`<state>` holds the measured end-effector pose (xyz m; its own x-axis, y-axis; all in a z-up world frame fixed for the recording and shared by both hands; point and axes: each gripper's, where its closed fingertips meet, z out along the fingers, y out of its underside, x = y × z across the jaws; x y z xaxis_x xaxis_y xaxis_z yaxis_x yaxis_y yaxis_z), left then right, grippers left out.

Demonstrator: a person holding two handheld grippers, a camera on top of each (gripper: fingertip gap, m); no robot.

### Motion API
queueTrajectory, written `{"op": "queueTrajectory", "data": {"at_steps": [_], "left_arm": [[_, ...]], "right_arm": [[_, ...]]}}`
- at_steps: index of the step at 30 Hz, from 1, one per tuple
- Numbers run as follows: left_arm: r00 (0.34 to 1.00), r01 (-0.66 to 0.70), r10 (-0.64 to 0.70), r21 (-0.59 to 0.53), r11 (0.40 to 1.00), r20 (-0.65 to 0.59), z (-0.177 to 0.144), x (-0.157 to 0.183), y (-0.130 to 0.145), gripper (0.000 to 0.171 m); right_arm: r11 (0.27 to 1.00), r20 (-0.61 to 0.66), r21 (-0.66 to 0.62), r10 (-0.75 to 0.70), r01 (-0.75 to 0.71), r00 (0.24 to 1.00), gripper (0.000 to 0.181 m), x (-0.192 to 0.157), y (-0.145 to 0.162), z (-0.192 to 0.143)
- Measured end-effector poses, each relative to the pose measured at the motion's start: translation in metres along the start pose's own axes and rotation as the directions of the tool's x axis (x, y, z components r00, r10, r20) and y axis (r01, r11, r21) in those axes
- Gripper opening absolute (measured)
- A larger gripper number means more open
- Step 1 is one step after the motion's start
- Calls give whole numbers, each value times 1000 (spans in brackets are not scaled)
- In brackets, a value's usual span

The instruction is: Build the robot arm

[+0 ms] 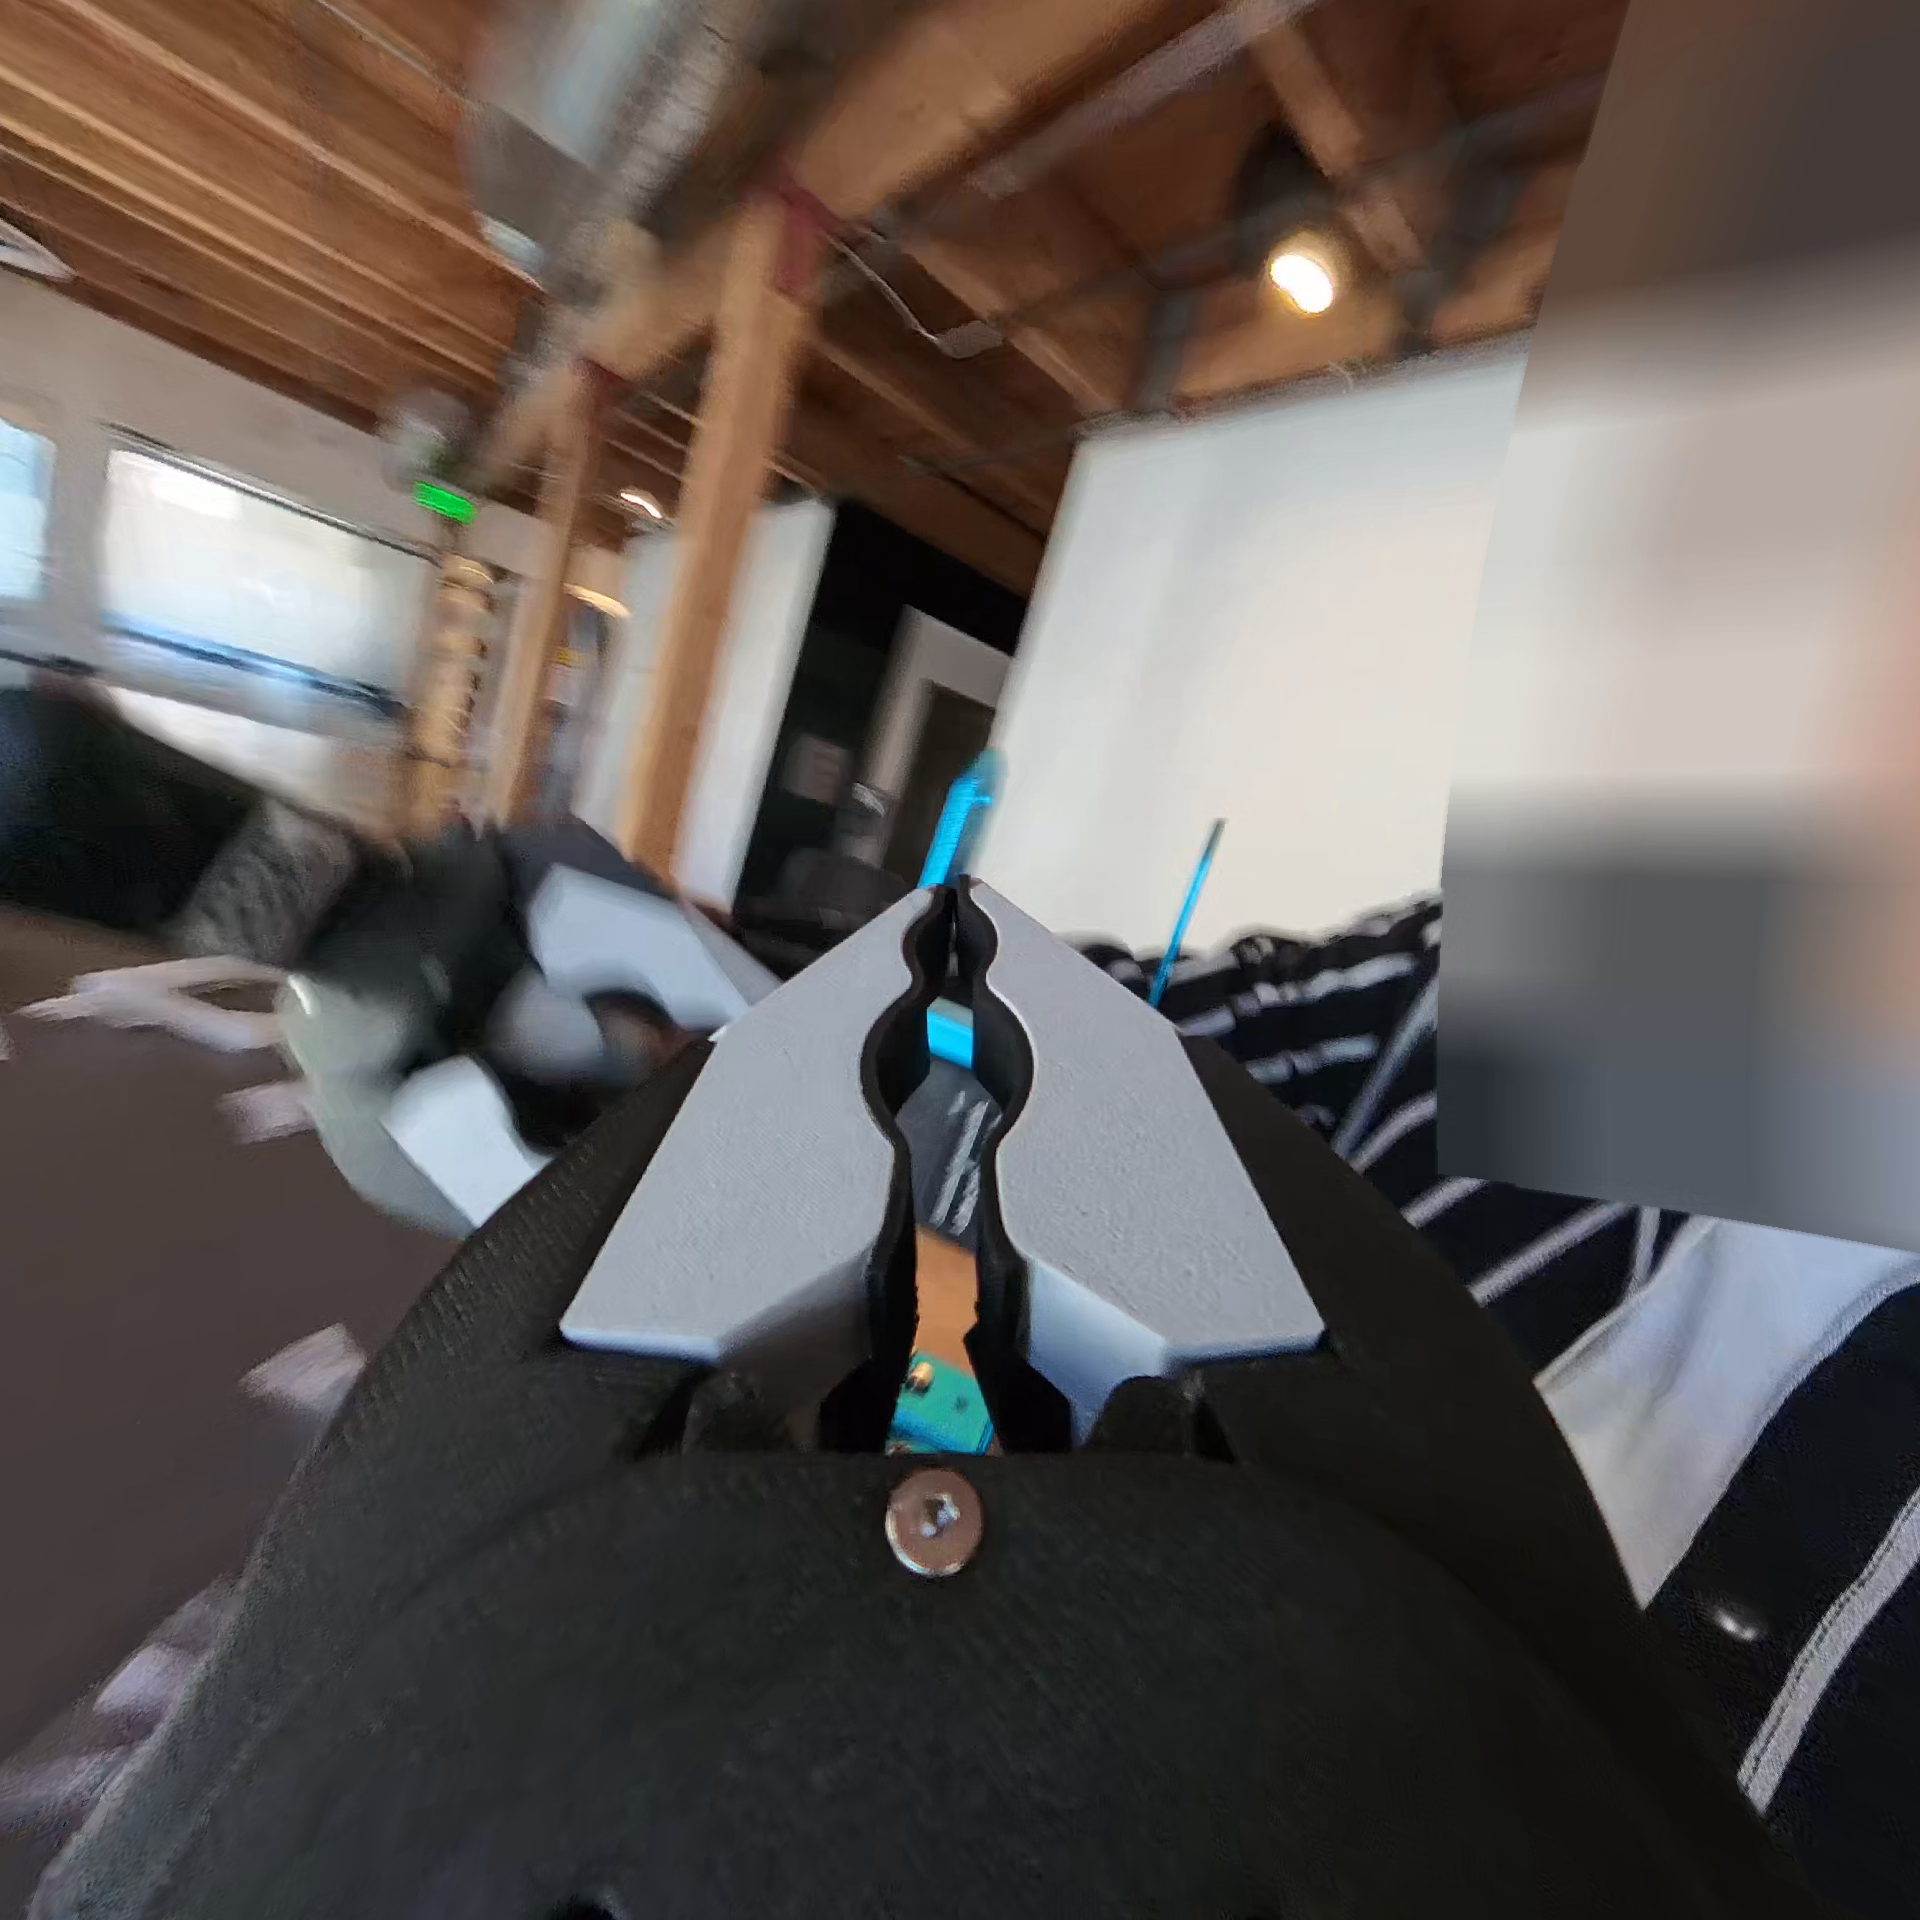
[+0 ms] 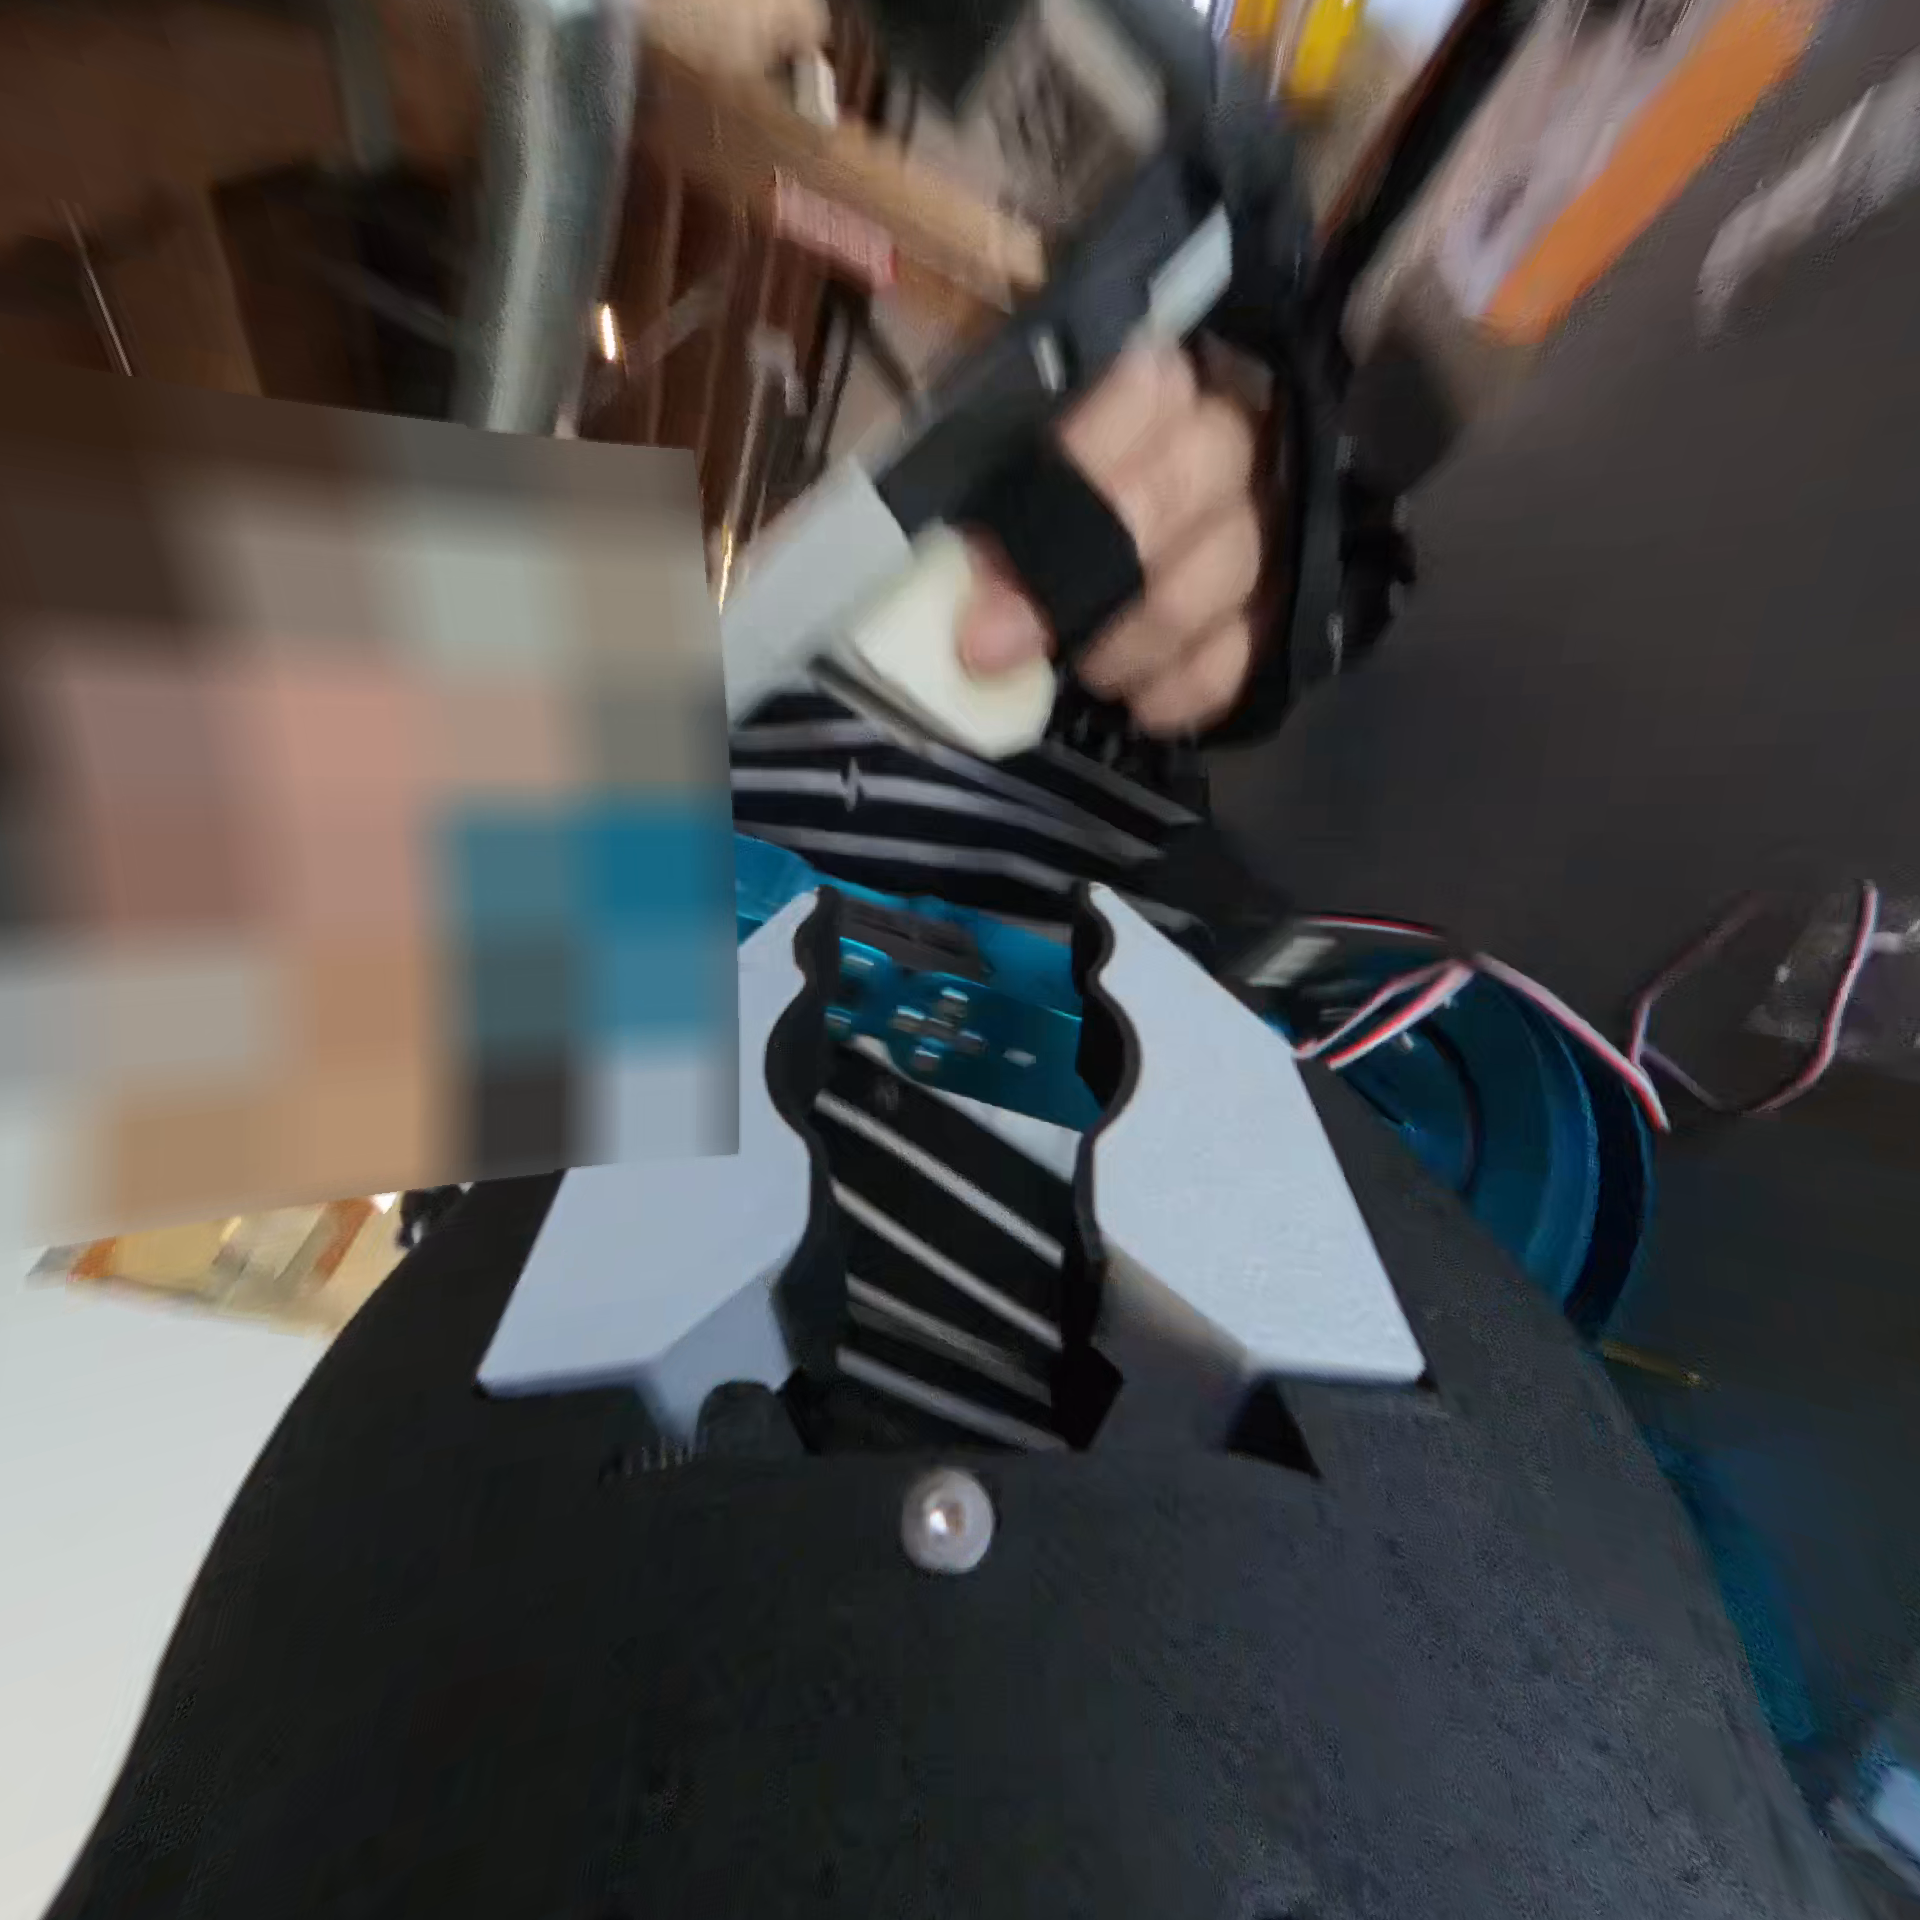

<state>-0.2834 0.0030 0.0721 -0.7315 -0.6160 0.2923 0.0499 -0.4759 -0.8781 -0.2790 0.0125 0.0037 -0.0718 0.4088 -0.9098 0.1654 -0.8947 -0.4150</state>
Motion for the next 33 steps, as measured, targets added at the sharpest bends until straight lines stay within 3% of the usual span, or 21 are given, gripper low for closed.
{"op": "queueTrajectory", "data": {"at_steps": [1, 2, 3, 4, 6, 10, 12, 15, 17, 20, 24, 26, 28, 32, 33], "left_arm": [[999, -10, 7, 59, 998, 45, -12, -7, -5, 0], [992, -38, 18, 161, 986, 123, -25, -19, -11, 0], [979, -42, -9, 248, 968, 202, -38, -35, -10, 0], [974, 12, -73, 272, 962, 216, -44, -45, -3, 0], [970, 73, -127, 247, 966, 207, -58, -47, -3, 0], [900, -117, 39, 153, 981, 434, -134, -34, -26, 0], [857, -130, 18, 183, 974, 515, -176, -34, -30, 0], [865, -129, -42, 302, 944, 500, -215, -11, -45, 0], [830, -106, -26, 203, 973, 557, -226, -1, -30, 12], [705, -85, 94, -48, 995, 703, -244, 16, 7, 42], [430, 15, 313, -354, 935, 847, -289, 35, 62, 58], [351, 154, 309, -380, 912, 884, -306, 35, 95, 65], [325, 208, 293, -370, 905, 899, -306, 32, 118, 68], [77, 350, 383, -385, 854, 921, -333, 30, 145, 76], [58, 364, 365, -360, 859, 929, -331, 30, 149, 75]], "right_arm": [[997, 30, -64, 32, -30, 999, 43, 15, 7, 9], [993, 117, -93, 78, -67, 990, 24, 20, 9, 17], [982, 145, -161, 124, -100, 982, 18, 33, 16, 24], [970, 63, -202, 148, -132, 987, 13, 60, 21, 33], [944, -37, -282, 171, -174, 985, 8, 90, 31, 42], [943, -118, -315, 68, -102, 991, 7, 93, 30, 37], [960, -174, -277, -8, -41, 985, 10, 95, 17, 28], [984, -239, -178, -72, 30, 968, 10, 93, -6, 7], [991, -321, -91, -127, 103, 938, 13, 95, -23, -10], [976, -363, 60, -175, 211, 915, 14, 78, -39, -29], [931, -485, 147, -225, 333, 845, 17, 59, -31, -53], [915, -569, 149, -230, 374, 790, 19, 52, -17, -64], [894, -638, 153, -236, 422, 733, 20, 43, -3, -71], [844, -737, 182, -222, 504, 638, 23, 22, 21, -73], [828, -746, 199, -218, 524, 629, 23, 16, 26, -70]]}}
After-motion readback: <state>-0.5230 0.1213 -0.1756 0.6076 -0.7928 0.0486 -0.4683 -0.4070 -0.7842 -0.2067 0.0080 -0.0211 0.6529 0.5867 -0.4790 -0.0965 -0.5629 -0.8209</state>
